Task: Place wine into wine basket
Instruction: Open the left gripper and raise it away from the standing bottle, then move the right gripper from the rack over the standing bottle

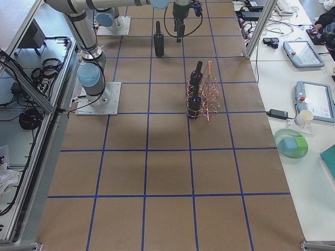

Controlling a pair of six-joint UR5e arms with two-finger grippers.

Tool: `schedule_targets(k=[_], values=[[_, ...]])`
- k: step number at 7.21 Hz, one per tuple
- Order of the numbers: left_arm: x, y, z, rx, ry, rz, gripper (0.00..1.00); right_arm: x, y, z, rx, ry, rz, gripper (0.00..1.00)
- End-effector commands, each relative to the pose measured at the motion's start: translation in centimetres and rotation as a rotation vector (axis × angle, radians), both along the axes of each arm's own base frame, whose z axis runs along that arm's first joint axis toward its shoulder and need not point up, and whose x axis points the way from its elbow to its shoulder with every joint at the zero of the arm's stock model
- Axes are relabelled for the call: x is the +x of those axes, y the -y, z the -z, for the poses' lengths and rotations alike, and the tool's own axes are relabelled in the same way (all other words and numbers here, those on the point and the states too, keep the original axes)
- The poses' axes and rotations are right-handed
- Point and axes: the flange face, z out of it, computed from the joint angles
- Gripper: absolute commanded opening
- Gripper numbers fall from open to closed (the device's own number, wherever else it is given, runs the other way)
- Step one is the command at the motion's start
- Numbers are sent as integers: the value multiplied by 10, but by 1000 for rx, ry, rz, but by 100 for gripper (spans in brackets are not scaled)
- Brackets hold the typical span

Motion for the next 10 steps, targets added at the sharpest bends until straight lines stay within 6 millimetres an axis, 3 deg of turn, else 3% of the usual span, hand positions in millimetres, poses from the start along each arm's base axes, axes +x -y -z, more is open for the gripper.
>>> schedule_targets(k=[1, 3, 4, 5, 6, 10], values=[[89, 4, -16, 1, -9, 14, 92, 85, -21, 6, -36, 1, -97, 100], [151, 2, -20, -6, -12, -63, 92, 171, -47, 28, -43, 5, -119, 100], [179, 0, -19, -2, -15, -48, 94, 200, -63, 35, -41, 12, -101, 100], [213, -6, -18, -11, -25, -112, 99, 215, -71, 41, -28, 8, -66, 100], [231, -10, -21, -15, -23, -135, 100, 223, -77, 46, -16, 4, -56, 100], [231, -10, -22, -18, -26, -131, 100, 259, -96, 104, 98, -7, -48, 97]])
